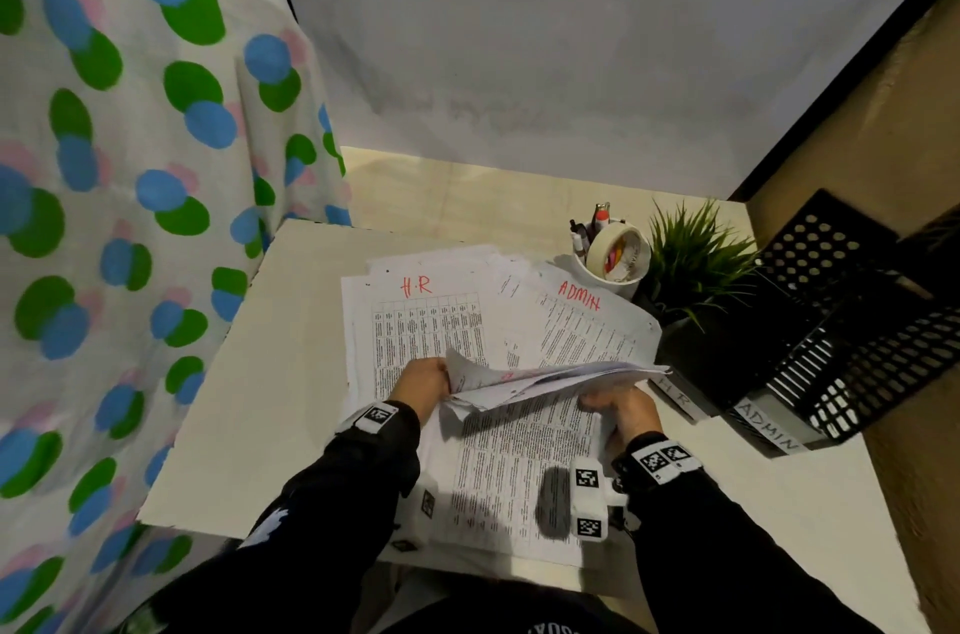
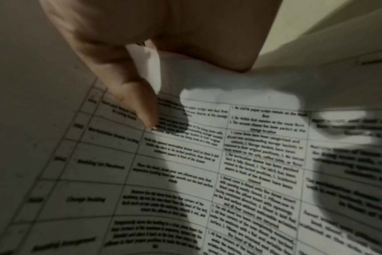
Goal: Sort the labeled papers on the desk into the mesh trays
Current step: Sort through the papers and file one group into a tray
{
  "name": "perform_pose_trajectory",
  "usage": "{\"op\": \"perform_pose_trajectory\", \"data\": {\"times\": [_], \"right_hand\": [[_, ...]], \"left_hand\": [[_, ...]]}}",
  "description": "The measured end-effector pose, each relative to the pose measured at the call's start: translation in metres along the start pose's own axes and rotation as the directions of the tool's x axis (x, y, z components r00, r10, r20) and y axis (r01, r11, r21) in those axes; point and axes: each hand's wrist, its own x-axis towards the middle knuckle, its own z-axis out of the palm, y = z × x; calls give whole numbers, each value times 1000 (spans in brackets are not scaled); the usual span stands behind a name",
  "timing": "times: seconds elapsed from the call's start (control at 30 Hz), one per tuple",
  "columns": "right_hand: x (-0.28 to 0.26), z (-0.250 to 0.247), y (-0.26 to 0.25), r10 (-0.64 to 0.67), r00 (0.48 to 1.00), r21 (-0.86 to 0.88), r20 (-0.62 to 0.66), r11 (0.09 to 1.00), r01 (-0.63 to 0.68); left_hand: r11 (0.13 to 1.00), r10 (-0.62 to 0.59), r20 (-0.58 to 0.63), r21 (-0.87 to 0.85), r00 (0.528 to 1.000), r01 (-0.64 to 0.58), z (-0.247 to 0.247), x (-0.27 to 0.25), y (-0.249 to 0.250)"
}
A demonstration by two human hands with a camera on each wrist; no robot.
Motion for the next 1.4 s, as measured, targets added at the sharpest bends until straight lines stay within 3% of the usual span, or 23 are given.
{"op": "perform_pose_trajectory", "data": {"times": [0.07, 0.13, 0.2, 0.23, 0.27, 0.4, 0.73, 0.83, 0.9, 1.0, 1.17, 1.3, 1.4], "right_hand": [[-4, 5, -1, -18, 1000, 4, 0, 1000, 18], [-6, 8, -2, -9, 999, -9, 34, 1000, 10], [-10, 10, -4, 22, 998, -57, 55, 998, -19], [-11, 10, -3, 36, 998, -83, 52, 996, -32], [-14, 11, -5, 52, 998, -103, 48, 994, -47], [-8, 10, 1, 75, 995, -108, 58, 992, -69], [13, 0, 17, 95, 992, -92, 77, 992, -88], [25, -3, 23, 114, 989, -115, 97, 988, -102], [14, 2, 17, 130, 985, -104, 111, 987, -118], [-5, 11, 8, 96, 982, -39, 165, 995, -91], [-9, 17, 1, 51, 972, 52, 229, 997, -65], [4, 16, -3, 27, 979, 70, 200, 997, -42], [3, 16, -22, -115, 987, 95, 111, 990, 104]], "left_hand": [[999, -11, -29, 51, 1000, 13, -4, 0, -1], [987, 11, -203, 161, 979, 23, -13, 3, -9], [988, -7, -479, 134, 878, 81, -25, 8, -22], [988, -37, -567, 103, 823, 115, -31, 10, -29], [986, -76, -597, 75, 799, 150, -37, 11, -35], [983, -149, -509, 15, 848, 181, -49, 20, -47], [987, -15, -561, 122, 828, 100, -62, 16, -55], [972, 158, -586, 232, 795, -22, -64, 7, -56], [973, 231, -590, 141, 774, -183, -61, -6, -48], [940, 217, -479, -131, 851, -314, -49, -26, -35], [902, 236, -209, -315, 949, -294, -28, -43, -28], [915, 200, -68, -344, 977, -211, -25, -54, -17], [919, 220, 173, -366, 960, -144, -30, -66, -1]]}}
